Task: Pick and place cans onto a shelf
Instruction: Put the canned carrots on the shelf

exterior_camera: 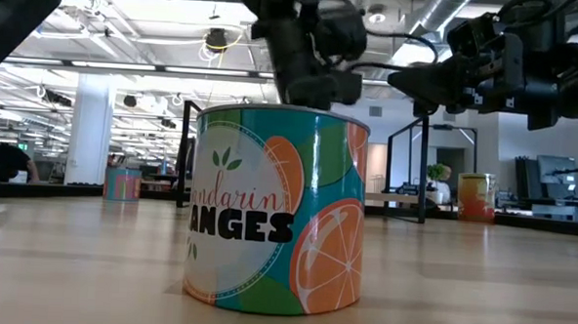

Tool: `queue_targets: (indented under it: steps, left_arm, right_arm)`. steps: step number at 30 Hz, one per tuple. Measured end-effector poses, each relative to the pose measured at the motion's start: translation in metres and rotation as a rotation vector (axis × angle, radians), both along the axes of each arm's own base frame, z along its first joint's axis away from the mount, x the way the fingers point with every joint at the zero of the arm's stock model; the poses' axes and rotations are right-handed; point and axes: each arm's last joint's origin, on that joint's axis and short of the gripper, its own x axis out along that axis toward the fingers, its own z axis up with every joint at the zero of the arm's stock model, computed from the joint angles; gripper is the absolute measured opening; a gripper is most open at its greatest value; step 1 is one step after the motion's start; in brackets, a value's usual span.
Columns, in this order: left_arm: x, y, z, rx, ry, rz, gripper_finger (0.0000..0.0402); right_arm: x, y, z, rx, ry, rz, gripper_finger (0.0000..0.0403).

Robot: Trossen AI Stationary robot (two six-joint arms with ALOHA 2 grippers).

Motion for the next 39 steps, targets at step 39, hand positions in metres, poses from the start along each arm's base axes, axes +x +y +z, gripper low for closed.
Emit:
queue_targets:
  steps: [39]
  left_arm:
    - [-0.14, -0.022, 0.034, -0.062, -0.817, -0.016, 0.0008]
  right_arm:
    - [0.002, -0.004, -0.009, 0.087, 0.124, -0.024, 0.0007]
